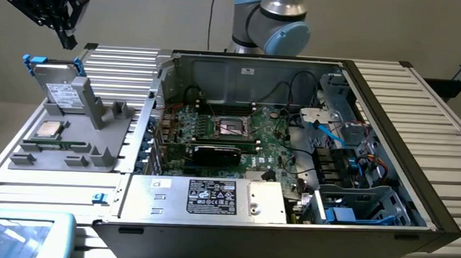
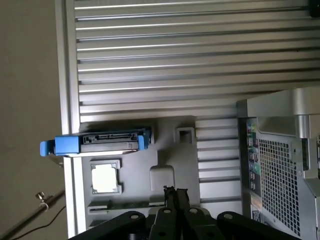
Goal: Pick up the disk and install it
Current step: 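Reach for the disk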
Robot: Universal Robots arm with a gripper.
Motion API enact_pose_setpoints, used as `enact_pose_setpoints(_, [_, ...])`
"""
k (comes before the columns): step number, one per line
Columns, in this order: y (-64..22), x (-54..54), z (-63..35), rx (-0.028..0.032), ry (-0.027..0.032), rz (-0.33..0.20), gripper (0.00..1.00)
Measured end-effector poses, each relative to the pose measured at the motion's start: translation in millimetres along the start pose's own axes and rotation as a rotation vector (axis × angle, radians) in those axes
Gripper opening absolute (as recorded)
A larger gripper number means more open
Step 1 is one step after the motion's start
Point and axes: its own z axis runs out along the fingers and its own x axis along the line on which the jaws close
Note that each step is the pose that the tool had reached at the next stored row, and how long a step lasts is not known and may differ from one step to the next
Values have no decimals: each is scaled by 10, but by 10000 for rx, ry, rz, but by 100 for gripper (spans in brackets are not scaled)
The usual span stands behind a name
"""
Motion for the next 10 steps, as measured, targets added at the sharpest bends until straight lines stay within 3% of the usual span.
enact_pose_setpoints(10, [165, 396, 3, 0, 1, 0, 11])
